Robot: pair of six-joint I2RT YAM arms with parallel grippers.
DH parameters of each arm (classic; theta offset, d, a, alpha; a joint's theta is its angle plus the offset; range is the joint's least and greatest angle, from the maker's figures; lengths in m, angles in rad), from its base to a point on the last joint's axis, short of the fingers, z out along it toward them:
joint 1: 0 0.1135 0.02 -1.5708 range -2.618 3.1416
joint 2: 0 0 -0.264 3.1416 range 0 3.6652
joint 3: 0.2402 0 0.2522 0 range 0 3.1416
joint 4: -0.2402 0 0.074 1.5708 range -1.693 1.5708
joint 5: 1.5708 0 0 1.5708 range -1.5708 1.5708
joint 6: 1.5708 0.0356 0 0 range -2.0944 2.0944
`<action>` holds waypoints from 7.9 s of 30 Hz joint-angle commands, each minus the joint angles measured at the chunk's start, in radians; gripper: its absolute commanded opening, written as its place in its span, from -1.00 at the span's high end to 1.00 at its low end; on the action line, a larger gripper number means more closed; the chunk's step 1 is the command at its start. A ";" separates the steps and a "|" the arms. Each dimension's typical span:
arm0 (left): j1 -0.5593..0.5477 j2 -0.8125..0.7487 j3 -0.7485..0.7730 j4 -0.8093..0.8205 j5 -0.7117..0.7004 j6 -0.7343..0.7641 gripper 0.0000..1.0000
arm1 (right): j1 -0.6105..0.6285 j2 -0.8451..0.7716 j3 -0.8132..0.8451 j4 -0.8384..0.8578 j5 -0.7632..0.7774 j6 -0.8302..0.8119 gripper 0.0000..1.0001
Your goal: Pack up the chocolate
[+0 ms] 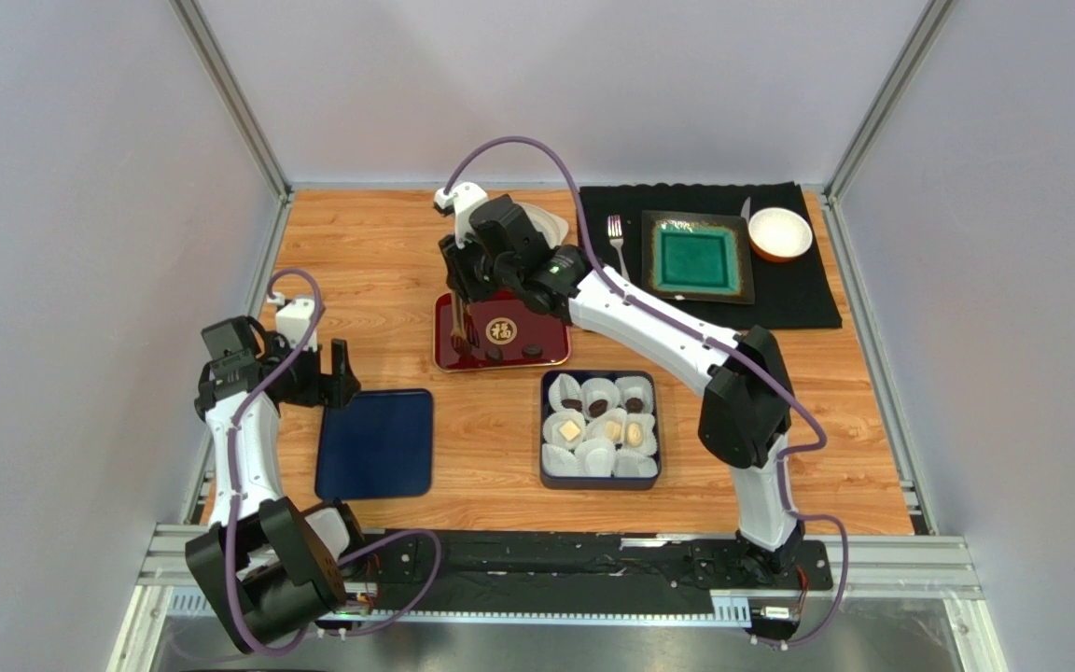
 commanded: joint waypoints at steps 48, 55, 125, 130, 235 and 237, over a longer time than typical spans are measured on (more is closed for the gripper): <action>0.012 0.014 0.043 -0.045 0.027 0.012 -0.81 | 0.208 -0.938 -0.773 -0.127 0.192 0.154 0.65; 0.012 0.012 0.041 -0.044 0.029 0.012 -0.81 | 0.210 -0.932 -0.778 -0.120 0.184 0.160 0.47; 0.012 0.008 0.010 -0.025 0.047 0.014 -0.81 | 0.026 -0.231 -0.162 0.093 0.093 -0.018 0.35; 0.012 0.005 0.010 -0.025 0.037 0.022 -0.81 | 0.004 -0.171 -0.130 0.115 0.081 0.010 0.32; 0.023 0.011 0.029 -0.045 0.046 0.018 -0.81 | 0.130 -1.047 -0.816 -0.262 0.231 0.175 0.65; 0.023 0.012 0.030 -0.044 0.044 0.020 -0.81 | 0.130 -1.045 -0.816 -0.255 0.235 0.175 0.63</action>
